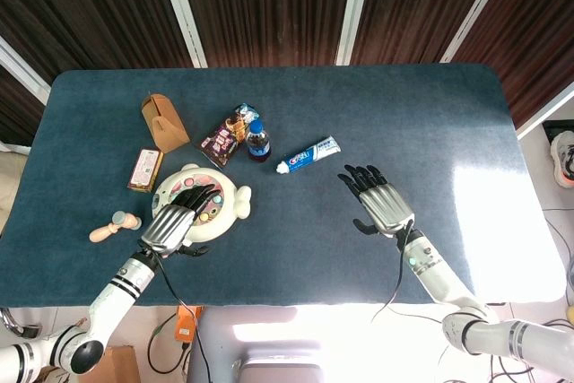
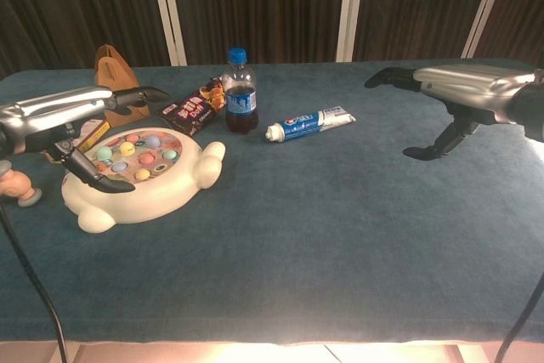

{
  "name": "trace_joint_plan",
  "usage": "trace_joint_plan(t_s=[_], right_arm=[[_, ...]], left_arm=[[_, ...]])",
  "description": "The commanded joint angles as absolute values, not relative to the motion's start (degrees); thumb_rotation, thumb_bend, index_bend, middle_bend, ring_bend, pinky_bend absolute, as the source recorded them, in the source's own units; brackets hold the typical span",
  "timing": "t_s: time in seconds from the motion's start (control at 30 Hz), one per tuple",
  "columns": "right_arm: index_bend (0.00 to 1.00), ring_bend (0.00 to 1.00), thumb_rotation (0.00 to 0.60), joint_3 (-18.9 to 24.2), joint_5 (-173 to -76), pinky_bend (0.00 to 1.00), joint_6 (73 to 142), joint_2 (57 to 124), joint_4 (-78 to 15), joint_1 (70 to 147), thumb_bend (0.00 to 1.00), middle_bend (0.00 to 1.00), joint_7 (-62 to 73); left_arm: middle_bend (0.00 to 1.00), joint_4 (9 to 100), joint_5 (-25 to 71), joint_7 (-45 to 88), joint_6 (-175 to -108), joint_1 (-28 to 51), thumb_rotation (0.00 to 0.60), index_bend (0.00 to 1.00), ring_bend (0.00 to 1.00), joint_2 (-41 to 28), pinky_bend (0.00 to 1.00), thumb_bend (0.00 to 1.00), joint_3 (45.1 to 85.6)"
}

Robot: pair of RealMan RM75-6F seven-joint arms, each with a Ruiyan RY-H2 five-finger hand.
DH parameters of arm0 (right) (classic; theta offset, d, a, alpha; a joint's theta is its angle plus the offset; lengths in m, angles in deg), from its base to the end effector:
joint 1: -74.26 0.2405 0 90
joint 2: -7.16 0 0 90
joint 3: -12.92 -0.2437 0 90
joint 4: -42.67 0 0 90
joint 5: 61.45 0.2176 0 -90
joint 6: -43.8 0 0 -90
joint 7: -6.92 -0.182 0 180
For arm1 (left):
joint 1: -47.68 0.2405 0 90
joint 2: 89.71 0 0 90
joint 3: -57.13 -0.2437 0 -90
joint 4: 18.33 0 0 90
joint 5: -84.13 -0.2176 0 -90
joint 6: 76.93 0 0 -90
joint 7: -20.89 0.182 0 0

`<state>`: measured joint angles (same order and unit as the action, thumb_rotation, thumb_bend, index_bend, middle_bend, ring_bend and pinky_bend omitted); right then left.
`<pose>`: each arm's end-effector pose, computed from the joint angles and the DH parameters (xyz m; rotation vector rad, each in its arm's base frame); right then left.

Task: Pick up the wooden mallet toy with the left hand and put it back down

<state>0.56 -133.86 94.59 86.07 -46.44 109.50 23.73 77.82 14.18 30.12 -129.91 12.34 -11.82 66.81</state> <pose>-0.1633 -0.3631 0.0066 1.8954 -0.8929 0.8731 -0.1478 0.3379 -0.0016 -1.8646 -1.1348 -0.9932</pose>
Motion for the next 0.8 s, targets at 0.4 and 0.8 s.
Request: trace_joint_plan(t_s=[0.4,0.8], right_arm=[[0.0,0.0,0.6,7.9,-144.7,0.0,107.5,78.9,-50.7,102.3,0.24,0.0,19.9],[0.0,0.0,0.6,17.2,-156.0,0.0,123.3,72.7,-45.4,90.1,0.24,0.0,9.1]], left_arm=[[0.1,79.2,13.1,33.3,-143.2,19.0,0.6,0.16,0.04,-16.0,0.14,0.2,64.6],[0.23,72.8,24.7,25.3,-148.7,29.9,0.594,0.27,0.12,-16.9,0.22,0.25,63.6]])
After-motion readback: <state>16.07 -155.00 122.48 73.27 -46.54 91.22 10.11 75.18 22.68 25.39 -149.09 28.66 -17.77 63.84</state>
